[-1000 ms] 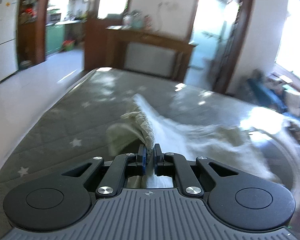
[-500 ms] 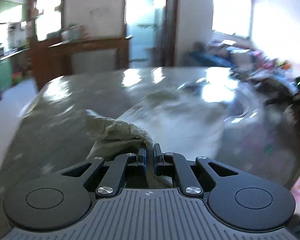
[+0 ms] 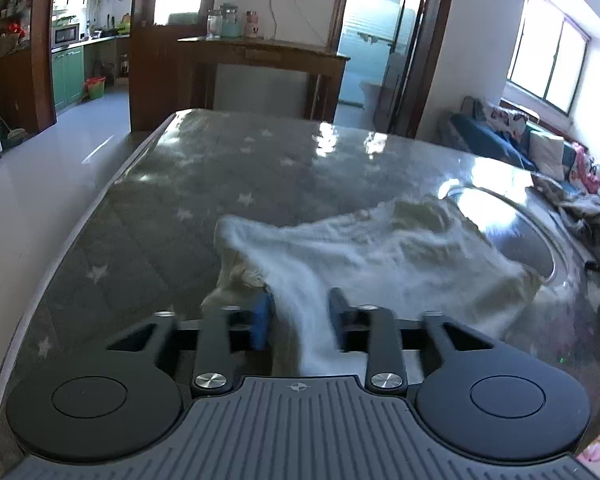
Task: Fold clothes
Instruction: 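Grasp the pale shirt's lace edge with the left gripper and lift it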
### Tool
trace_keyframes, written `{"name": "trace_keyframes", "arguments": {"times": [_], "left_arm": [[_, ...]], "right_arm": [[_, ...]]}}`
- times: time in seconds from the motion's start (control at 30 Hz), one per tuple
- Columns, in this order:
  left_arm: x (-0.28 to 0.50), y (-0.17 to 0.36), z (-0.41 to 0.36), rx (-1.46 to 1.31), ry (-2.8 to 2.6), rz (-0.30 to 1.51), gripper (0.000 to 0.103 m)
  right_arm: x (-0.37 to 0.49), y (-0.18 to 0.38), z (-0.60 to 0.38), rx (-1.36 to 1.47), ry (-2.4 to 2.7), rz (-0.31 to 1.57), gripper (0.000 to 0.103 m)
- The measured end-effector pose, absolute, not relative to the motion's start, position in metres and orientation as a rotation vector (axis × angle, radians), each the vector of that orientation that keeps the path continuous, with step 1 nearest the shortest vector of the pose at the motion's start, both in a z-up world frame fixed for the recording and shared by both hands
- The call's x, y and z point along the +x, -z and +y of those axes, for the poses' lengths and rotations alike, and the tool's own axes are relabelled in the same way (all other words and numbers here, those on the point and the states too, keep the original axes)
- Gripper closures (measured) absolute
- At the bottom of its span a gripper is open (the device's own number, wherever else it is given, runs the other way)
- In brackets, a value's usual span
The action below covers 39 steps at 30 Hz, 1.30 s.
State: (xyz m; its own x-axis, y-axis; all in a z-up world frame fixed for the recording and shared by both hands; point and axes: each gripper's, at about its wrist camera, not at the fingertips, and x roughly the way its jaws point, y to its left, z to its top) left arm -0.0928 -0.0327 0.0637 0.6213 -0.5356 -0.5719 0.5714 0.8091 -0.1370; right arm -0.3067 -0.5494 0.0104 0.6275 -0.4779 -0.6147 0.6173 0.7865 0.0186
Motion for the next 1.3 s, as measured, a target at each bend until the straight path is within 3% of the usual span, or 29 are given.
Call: {"name": "trace_keyframes", "arguments": {"times": [0.2, 0.4, 0.43, 0.5, 0.93, 1.13, 1.3], "left_arm": [[-0.058, -0.071, -0.036, 0.083, 0.536, 0.596, 0.056], [-0.012, -0.049, -0.036, 0.043, 0.477, 0.713, 0.056], [-0.007, -0.046, -0.036, 0.028, 0.481, 0.732, 0.059], [-0.003, -0.044, -0.036, 0.005, 0.492, 0.745, 0.094], [-0.14, -0.112, -0.018, -0.031, 1.148, 0.42, 0.097], [-0.202, -0.09, 0.005, 0.24, 1.218, 0.495, 0.099], [-0.189, -0.063, 0.037, 0.263, 0.953, 0.589, 0.1]], "right_arm": [[-0.307, -0.01, -0.549, 0.238, 0.634, 0.631, 0.0], [-0.307, -0.01, -0.549, 0.238, 0.634, 0.631, 0.0], [-0.307, -0.01, -0.549, 0.238, 0.634, 0.631, 0.0], [-0.307, -0.01, -0.549, 0.238, 0.634, 0.631, 0.0], [-0.307, -0.01, -0.549, 0.239, 0.634, 0.631, 0.0], [-0.307, -0.01, -0.549, 0.239, 0.634, 0.631, 0.0], [-0.307, -0.01, -0.549, 0.238, 0.634, 0.631, 0.0]]}}
